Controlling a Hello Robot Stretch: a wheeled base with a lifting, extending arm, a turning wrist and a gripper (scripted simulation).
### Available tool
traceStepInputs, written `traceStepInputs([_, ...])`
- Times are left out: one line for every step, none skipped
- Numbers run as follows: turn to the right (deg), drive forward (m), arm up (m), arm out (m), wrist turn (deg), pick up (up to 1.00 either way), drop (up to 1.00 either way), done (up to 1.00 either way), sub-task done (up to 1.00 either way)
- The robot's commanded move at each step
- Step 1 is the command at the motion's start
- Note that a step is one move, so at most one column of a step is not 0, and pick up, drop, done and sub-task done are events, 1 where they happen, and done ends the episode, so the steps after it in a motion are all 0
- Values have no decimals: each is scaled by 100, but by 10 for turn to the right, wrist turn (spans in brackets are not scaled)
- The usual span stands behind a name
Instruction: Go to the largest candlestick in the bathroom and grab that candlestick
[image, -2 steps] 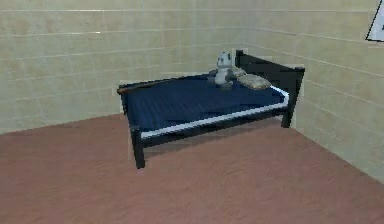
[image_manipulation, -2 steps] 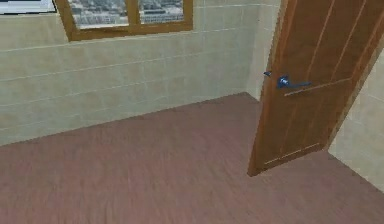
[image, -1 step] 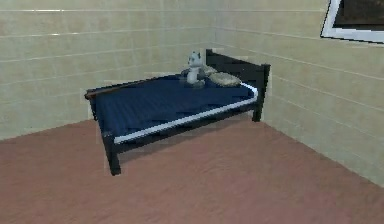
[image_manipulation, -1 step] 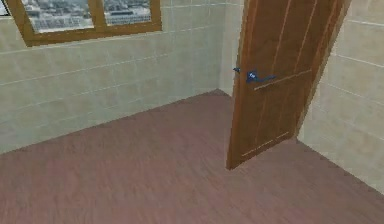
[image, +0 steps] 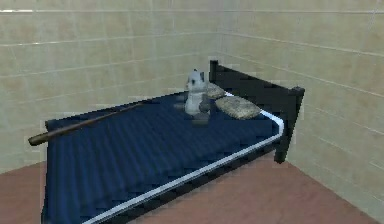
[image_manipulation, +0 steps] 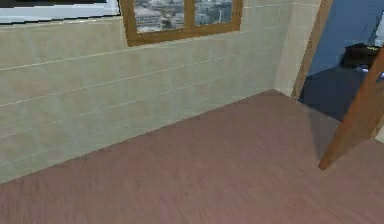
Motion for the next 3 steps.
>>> traceStepInputs([450, 0, 0, 0, 0, 0, 0, 0, 0])
traceStepInputs([0, 55, 0, 0, 0, 0, 0, 0, 0])
traceStepInputs([450, 0, 0, 0, 0, 0, 0, 0, 0])
